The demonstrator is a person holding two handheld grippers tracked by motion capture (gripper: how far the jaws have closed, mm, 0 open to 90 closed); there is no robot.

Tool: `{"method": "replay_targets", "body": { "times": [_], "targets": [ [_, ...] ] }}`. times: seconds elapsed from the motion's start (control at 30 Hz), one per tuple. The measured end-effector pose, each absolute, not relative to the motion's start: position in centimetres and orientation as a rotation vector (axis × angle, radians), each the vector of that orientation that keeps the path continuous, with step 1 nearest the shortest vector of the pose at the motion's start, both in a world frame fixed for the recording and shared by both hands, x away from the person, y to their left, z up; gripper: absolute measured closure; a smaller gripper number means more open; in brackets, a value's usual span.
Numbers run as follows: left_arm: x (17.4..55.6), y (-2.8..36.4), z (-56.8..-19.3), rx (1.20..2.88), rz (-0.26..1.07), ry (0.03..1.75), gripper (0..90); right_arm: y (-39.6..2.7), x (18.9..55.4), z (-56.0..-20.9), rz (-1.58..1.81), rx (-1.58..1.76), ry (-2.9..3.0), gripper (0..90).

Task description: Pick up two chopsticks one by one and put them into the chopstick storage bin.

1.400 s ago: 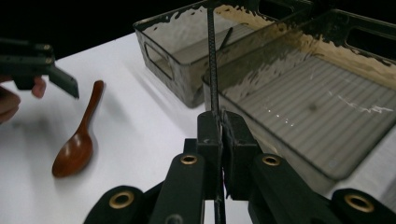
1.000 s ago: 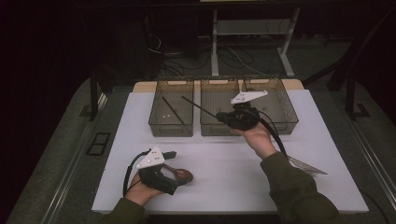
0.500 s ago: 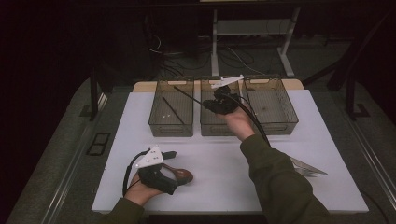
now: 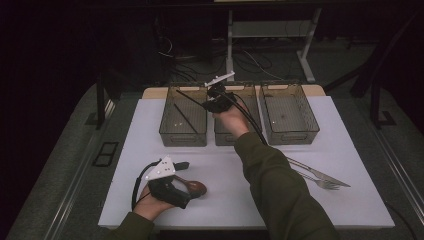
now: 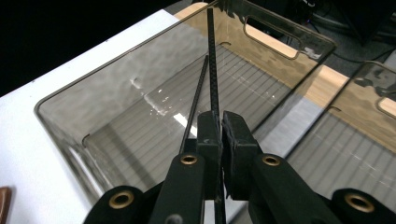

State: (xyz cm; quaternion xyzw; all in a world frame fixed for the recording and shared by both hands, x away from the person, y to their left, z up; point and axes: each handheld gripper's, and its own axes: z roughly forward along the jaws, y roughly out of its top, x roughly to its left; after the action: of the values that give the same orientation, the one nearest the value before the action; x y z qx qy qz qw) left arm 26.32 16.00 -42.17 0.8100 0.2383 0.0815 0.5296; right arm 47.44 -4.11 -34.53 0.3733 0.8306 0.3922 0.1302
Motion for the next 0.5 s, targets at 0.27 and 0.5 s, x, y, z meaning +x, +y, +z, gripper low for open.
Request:
{"method": "replay_targets", "body": {
  "times": [0.27, 0.5],
  "targets": [
    [26.3, 15.9, -42.1, 1.931, 0.187, 0.564, 0.0, -2.0, 48.4, -35.7, 1.077, 1.124, 2.446, 85.0],
    [26.3, 15.9, -42.1, 1.928, 0.187, 0.563, 0.0, -0.7, 48.5, -36.7, 1.037, 1.128, 2.483, 84.4]
  ]
}}
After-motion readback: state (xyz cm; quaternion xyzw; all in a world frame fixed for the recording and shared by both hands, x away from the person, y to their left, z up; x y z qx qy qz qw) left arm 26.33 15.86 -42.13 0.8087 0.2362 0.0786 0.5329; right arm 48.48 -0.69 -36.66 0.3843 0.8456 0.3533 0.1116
